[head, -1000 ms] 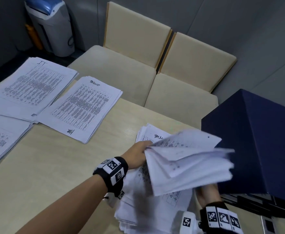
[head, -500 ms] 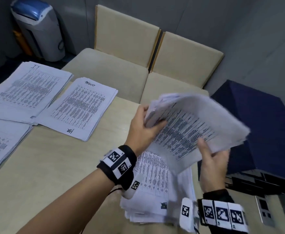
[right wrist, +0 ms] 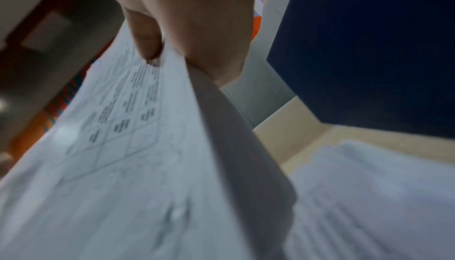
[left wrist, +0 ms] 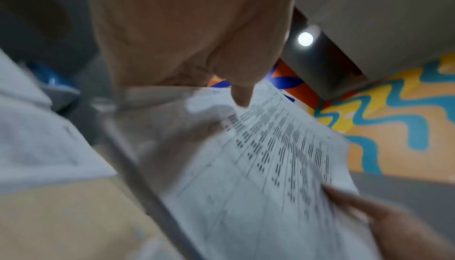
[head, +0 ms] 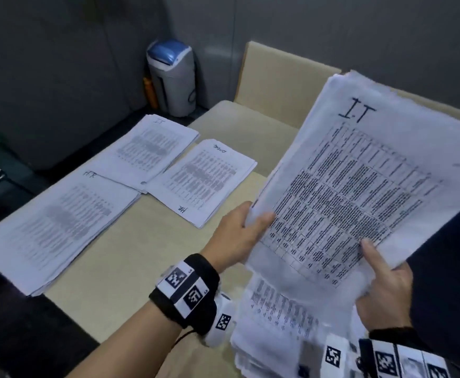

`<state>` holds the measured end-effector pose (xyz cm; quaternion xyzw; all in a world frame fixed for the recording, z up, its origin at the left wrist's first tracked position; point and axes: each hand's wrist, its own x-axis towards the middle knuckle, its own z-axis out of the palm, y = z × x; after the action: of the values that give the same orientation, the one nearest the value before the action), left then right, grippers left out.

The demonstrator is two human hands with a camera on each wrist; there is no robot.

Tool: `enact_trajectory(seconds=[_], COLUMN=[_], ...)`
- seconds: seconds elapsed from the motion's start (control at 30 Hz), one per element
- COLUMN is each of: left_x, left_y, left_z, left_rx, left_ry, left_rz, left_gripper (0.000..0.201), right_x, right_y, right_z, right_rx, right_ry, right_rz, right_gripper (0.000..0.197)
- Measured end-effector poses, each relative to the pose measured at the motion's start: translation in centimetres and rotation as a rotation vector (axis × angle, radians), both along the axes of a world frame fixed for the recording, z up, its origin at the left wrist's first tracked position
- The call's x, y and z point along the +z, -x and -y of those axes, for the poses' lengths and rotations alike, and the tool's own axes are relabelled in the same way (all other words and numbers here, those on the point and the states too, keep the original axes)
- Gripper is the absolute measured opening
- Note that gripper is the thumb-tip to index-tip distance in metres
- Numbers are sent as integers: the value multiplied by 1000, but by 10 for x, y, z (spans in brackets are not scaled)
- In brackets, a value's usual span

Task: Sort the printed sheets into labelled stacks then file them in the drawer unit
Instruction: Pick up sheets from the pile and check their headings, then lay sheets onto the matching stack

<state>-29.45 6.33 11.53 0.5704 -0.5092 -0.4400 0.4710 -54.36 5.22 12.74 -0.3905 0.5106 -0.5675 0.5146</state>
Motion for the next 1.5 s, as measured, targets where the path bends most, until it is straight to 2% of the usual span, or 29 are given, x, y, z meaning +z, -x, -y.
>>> enact_trajectory(seconds=[0.07,0.13,0.23,0.3,0.37,0.47,0.57,0.63,0.67,0.77,0.87,0.93,1.0,1.1,1.23,1.3,1.37,1.43,1.5], left_x=[-14,-18,-19,-15,-10,-15,-24,-32,-36,-56,-78,-91,-105,-127,-140,-137,-127,-116,-105], left_y=[-19,-38,-76,-112,-155,-235,-324,-379,-405,-466,-501,-512,-515,-510,-494,-479,-459,-436,-400], left_z=[-7,-17,-29,-38,-45,-46,-32,-12,0,38,79,107,130,151,163,167,168,165,159], left_rx=[-19,84,189,238,287,391,428,415,400,327,286,249,226,298,330,396,484,490,403], left_ry=[-42,-81,-62,-37,-51,-119,-189,-238,-264,-342,-395,-417,-451,-560,-633,-578,-459,-328,-187], left_rz=[128,142,72,28,-10,-24,-11,12,13,30,21,35,115,461,745,885,939,918,830], left_gripper=[57,58,31,15,14,14,17,21,22,15,14,14,12,29,44,45,42,41,39], right_x=[2,-2,-19,-38,-62,-112,-162,-178,-180,-184,-196,-209,-208,-196,-175,-163,-153,-148,-143], right_y=[-22,-49,-84,-106,-127,-159,-178,-187,-193,-203,-202,-197,-197,-205,-214,-215,-210,-196,-176], right_z=[5,11,20,24,26,27,28,28,28,29,24,22,22,23,29,33,38,43,42], right_rx=[95,169,224,292,343,397,377,298,256,130,159,150,127,56,42,62,78,57,-19], right_ry=[-4,-29,-64,-130,-241,-432,-525,-524,-506,-507,-588,-605,-624,-593,-587,-600,-614,-599,-571], right_rz=[-25,-69,-86,-118,-166,-316,-607,-725,-764,-840,-863,-836,-835,-878,-848,-800,-741,-720,-741], right_gripper=[20,22,10,16,20,10,15,9,7,22,27,35,35,27,20,14,8,8,9])
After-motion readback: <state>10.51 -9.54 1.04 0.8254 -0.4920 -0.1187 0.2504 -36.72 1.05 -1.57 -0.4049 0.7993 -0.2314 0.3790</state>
